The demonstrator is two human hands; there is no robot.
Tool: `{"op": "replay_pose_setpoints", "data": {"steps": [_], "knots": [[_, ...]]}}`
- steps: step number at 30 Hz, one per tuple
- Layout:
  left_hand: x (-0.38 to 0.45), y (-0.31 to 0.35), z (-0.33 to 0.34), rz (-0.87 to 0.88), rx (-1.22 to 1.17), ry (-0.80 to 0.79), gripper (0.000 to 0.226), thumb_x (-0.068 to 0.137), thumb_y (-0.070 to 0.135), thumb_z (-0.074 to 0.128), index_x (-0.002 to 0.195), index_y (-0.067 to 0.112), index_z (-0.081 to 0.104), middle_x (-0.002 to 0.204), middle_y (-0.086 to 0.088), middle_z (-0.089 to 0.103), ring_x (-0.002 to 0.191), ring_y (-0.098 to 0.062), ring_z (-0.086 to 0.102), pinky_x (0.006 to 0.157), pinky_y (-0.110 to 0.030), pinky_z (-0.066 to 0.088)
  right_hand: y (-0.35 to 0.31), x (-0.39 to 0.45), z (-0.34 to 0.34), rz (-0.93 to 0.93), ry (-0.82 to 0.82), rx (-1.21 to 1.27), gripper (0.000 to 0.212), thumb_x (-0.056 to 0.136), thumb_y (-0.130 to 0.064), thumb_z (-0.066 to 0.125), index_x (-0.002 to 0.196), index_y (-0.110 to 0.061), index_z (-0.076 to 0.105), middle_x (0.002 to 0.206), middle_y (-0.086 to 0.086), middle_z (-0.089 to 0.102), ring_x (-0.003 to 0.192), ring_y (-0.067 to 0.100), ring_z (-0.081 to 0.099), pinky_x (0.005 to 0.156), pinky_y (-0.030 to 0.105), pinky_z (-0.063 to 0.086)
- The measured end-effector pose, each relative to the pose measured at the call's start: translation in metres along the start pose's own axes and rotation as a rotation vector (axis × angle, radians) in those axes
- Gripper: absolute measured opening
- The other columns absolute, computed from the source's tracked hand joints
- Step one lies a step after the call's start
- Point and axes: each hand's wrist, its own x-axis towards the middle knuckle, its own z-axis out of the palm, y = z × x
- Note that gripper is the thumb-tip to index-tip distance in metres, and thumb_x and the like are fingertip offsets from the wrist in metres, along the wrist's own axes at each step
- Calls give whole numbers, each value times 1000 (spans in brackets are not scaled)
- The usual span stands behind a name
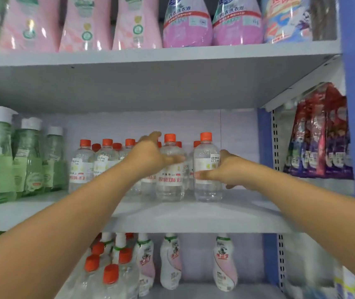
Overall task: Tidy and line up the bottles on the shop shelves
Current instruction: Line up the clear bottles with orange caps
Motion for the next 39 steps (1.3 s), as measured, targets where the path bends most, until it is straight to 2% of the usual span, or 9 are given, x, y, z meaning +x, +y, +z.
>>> {"op": "replay_pose_setpoints", "data": {"steps": [2,5,9,14,18,22,25,29,39], "knots": [[15,1,-7,27,-24,-20,105,70,71,79,156,31,33,118,11,64,95,-7,60,68,-21,46,-4,10,-8,-1,-15,-72,97,71,-65,80,145,-23,34,117,-2,63,102,20,66,80,40,63],[39,1,-8,44,125,-135,101,77,63,79,159,35,27,144,5,58,120,-19,60,95,-29,48,-13,24,-30,-10,-36,27,98,79,-66,74,155,-23,29,115,0,67,99,19,70,81,37,63],[65,3,1,84,303,-204,92,81,63,74,157,32,32,148,6,54,126,-22,56,97,-31,45,-24,41,-44,-42,-116,9,48,87,-39,79,124,-18,56,106,2,74,95,19,74,78,36,65],[80,2,10,163,399,-209,70,87,51,74,146,25,47,129,6,60,108,-20,58,86,-32,48,-29,65,-31,-44,-170,-58,23,94,-31,72,109,-16,62,105,8,76,97,24,75,79,37,64],[85,0,11,199,410,-234,58,89,45,74,137,21,53,126,0,62,107,-23,62,92,-39,55,-26,84,-31,-37,-170,-106,26,94,-30,73,111,-11,66,98,5,79,89,20,78,80,36,64],[89,-5,15,214,418,-219,57,89,44,73,136,20,51,123,-2,61,98,-21,64,91,-40,57,-13,98,-21,-77,-70,-115,25,88,-40,77,94,-22,61,86,-2,77,69,10,76,58,25,61],[91,-8,18,223,397,-208,61,88,47,74,138,21,50,119,0,61,85,-14,63,84,-38,57,2,105,-9,-106,30,-60,38,82,-49,79,97,-28,52,91,-4,70,72,11,73,49,22,57],[94,-16,22,237,371,-171,64,89,48,73,142,24,47,119,4,61,98,-19,59,77,-29,45,15,106,-1,-157,68,90,58,77,-61,79,116,-28,53,101,-7,68,87,10,72,56,22,58],[92,-20,25,233,300,-128,76,88,50,74,152,25,40,137,2,59,105,-16,52,85,-29,40,15,101,-3,-160,25,195,31,91,-40,74,111,-18,66,102,-3,76,90,11,74,70,28,62]]}}
